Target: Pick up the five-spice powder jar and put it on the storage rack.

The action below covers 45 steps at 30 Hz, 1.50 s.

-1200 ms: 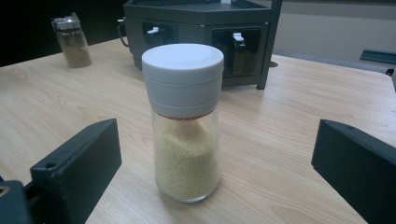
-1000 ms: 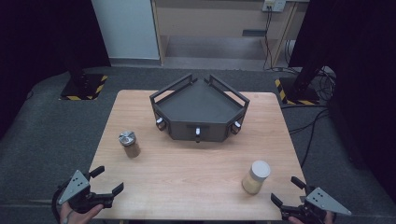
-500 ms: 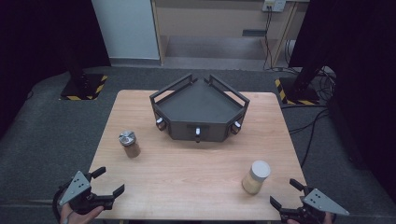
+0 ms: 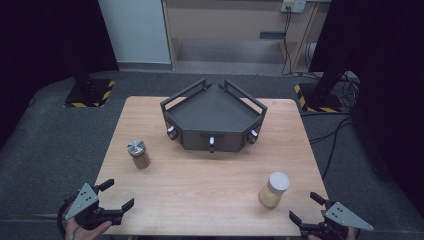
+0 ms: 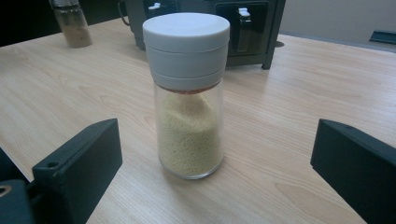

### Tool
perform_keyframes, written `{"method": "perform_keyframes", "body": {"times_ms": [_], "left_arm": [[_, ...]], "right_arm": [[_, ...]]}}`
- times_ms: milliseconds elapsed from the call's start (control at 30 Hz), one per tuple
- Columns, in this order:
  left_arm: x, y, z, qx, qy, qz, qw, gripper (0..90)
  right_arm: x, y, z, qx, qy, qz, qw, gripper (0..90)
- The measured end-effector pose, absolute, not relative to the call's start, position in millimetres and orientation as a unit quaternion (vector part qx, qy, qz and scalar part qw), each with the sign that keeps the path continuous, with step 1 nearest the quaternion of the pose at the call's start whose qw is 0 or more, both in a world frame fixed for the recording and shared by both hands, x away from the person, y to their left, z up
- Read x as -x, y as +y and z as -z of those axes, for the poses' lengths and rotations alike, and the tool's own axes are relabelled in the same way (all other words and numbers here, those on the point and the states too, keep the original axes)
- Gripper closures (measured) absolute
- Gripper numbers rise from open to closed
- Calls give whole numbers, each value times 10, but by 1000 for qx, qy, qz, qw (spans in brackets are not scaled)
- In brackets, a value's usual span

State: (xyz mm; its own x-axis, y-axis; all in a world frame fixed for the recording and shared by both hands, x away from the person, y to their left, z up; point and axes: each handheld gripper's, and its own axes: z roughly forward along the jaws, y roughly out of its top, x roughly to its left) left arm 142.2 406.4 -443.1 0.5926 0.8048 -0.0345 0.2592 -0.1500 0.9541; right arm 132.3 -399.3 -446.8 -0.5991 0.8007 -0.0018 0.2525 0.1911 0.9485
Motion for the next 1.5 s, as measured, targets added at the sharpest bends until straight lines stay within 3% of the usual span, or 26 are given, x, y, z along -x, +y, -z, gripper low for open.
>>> {"method": "perform_keyframes", "body": {"times_ms": [1500], "left_arm": [[-1451, 4043, 4423, -718, 378, -252, 527, 10]], "right_arm": [[-1366, -4014, 4492, -365, 726, -527, 248, 27]]}}
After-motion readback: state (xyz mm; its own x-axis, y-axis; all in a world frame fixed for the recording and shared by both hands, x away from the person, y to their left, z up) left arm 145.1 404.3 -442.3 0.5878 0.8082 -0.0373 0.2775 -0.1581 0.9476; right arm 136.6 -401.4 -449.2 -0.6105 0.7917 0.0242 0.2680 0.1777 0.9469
